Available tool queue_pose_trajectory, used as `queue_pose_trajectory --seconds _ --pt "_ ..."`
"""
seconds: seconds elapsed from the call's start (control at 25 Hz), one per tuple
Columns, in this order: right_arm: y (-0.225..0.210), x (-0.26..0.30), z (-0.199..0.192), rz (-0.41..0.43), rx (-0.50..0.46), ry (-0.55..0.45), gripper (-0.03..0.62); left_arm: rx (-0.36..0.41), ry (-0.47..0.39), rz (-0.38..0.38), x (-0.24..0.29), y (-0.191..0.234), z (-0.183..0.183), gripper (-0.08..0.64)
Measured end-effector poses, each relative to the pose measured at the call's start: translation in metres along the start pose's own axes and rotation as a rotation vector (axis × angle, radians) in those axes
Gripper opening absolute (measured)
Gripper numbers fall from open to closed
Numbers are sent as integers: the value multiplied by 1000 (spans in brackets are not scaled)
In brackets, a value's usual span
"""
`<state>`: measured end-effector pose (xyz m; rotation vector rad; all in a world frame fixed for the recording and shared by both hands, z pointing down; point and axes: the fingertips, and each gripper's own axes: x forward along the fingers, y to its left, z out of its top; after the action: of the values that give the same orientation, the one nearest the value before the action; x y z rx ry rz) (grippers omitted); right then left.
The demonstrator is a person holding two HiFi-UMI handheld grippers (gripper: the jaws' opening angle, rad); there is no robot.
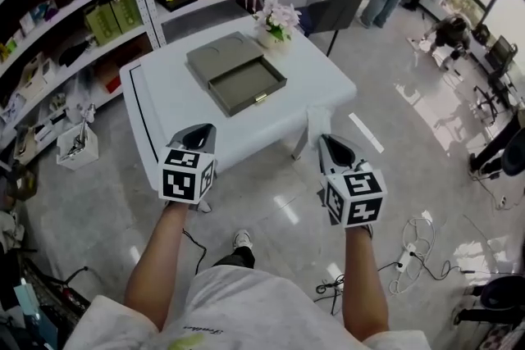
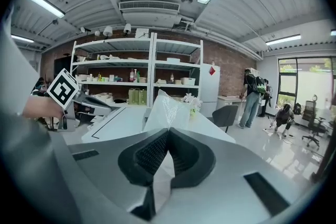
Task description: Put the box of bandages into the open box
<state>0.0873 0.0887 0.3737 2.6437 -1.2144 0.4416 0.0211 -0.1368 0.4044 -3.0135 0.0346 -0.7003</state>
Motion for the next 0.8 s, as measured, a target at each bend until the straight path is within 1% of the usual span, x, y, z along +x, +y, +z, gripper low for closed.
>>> queue_pose_trajectory --seconds 0.32,0.52,0.8 --pt "-9 45 11 -17 -7 37 6 -7 -2 -25 42 30 14 5" --pt "-5 75 18 -14 -19 59 6 -22 0 -38 61 51 18 5" --pt "-6 102 29 -17 -38 70 6 -20 -8 -60 83 65 23 5"
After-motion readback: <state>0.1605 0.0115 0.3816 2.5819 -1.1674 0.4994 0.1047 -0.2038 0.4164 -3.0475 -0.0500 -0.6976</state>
